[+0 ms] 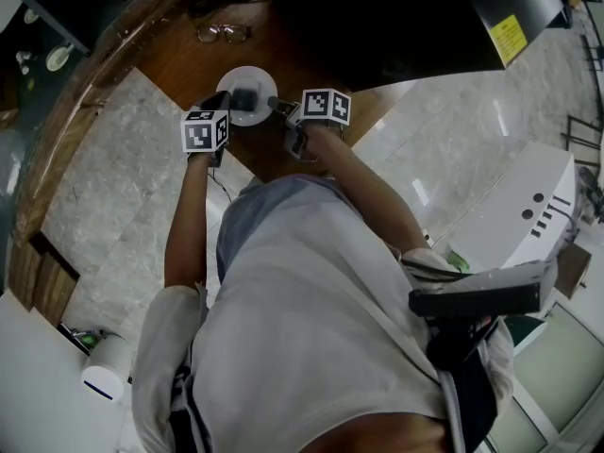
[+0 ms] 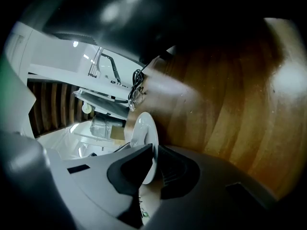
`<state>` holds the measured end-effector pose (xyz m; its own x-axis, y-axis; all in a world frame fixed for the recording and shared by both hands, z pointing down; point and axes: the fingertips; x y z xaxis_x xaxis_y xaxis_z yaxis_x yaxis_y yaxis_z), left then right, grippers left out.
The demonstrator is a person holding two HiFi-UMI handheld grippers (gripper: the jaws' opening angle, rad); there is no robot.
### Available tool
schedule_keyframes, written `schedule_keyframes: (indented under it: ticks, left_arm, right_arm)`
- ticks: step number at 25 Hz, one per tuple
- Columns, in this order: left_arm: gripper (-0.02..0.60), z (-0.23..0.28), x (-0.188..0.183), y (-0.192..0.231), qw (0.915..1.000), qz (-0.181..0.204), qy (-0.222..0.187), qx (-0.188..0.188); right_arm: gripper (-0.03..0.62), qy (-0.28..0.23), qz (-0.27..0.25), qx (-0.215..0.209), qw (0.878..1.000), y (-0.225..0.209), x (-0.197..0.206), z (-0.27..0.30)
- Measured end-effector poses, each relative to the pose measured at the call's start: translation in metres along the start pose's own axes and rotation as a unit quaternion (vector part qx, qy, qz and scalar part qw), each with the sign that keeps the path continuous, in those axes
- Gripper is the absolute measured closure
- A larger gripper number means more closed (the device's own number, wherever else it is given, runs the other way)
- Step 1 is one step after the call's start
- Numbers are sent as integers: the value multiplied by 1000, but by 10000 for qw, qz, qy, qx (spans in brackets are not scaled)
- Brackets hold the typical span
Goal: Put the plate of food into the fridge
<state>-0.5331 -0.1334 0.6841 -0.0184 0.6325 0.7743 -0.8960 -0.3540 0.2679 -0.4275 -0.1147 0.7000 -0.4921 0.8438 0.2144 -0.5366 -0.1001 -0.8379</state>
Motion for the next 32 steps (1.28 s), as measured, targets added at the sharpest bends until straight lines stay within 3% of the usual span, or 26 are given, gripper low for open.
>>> schedule_keyframes:
  ticks: [12, 24, 32]
  left_arm:
    - [563, -1, 0, 0, 9999, -17, -40, -115]
    - [563, 9, 1, 10, 9996, -248, 87, -50]
    - [563, 3, 13, -3, 9999, -117, 109, 2]
  right_arm:
    - [548, 44, 73, 1, 10000, -1, 0, 0]
    - [570, -322, 865, -944, 9912, 5, 4, -2]
    - [572, -413, 858, -1236, 9878, 1, 15, -19]
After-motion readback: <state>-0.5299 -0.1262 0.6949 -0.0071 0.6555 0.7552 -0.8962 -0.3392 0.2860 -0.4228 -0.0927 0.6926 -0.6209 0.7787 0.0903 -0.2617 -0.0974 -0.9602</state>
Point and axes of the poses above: the fingertips, and each gripper's own axes: z forward along the fingers, y to its left, x out of its underside, and after that the axes turned 11 degrees about -y, right-handed
